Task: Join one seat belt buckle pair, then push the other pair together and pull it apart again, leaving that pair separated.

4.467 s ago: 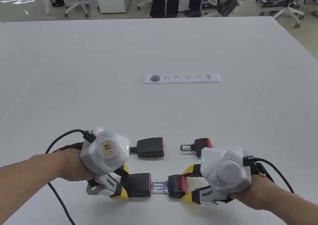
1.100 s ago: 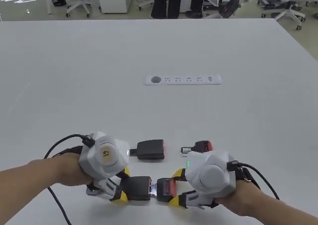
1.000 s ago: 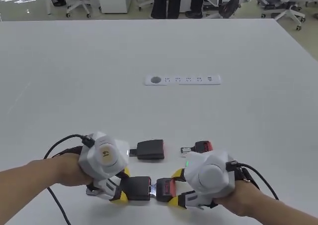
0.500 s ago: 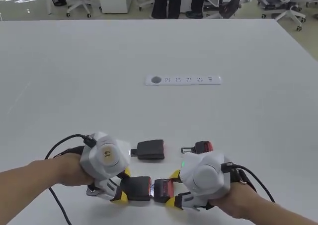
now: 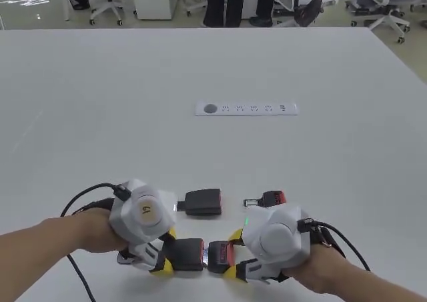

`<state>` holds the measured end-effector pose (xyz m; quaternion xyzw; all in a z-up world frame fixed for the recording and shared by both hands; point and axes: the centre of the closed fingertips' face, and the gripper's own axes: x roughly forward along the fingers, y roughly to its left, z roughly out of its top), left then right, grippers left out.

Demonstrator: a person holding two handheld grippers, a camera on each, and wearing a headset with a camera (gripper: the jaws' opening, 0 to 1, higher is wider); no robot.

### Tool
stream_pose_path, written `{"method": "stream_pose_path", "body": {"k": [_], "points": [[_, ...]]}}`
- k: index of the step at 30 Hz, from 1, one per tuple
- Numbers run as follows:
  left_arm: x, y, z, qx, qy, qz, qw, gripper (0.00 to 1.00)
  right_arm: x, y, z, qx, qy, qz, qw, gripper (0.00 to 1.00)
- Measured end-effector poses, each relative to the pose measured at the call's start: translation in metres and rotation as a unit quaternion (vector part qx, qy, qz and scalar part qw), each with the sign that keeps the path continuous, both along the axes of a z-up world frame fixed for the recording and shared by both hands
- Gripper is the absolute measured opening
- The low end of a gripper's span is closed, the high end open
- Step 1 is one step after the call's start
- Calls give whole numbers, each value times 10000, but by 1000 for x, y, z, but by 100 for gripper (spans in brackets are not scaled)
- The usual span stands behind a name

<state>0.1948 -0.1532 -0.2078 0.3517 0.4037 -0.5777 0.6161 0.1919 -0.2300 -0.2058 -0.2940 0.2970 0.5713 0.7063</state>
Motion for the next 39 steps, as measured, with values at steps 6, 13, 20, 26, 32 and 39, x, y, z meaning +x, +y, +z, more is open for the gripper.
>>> {"method": "stream_pose_path", "body": {"k": [6, 13, 20, 26, 32, 39], "points": [[1, 3, 0, -101, 40, 101, 9999, 31, 3, -2, 0, 37, -91, 102, 9999, 28], [1, 3, 1, -22, 51, 118, 9999, 30, 3, 1, 1, -41, 4, 60, 10000, 28], [-1, 4, 1, -11, 77, 51, 10000, 30, 3, -1, 1, 6, -61, 194, 9998, 28], [-2, 3, 2, -27, 96, 99, 9999, 31, 4, -2, 2, 26, -65, 213, 9997, 28], [-2, 4, 2, -56, 61, 121, 9999, 31, 4, -2, 2, -62, -61, 195, 9998, 29], [-3, 5, 2, -56, -59, -19, 10000, 33, 6, -1, 2, -165, -9, 178, 9997, 31]]}}
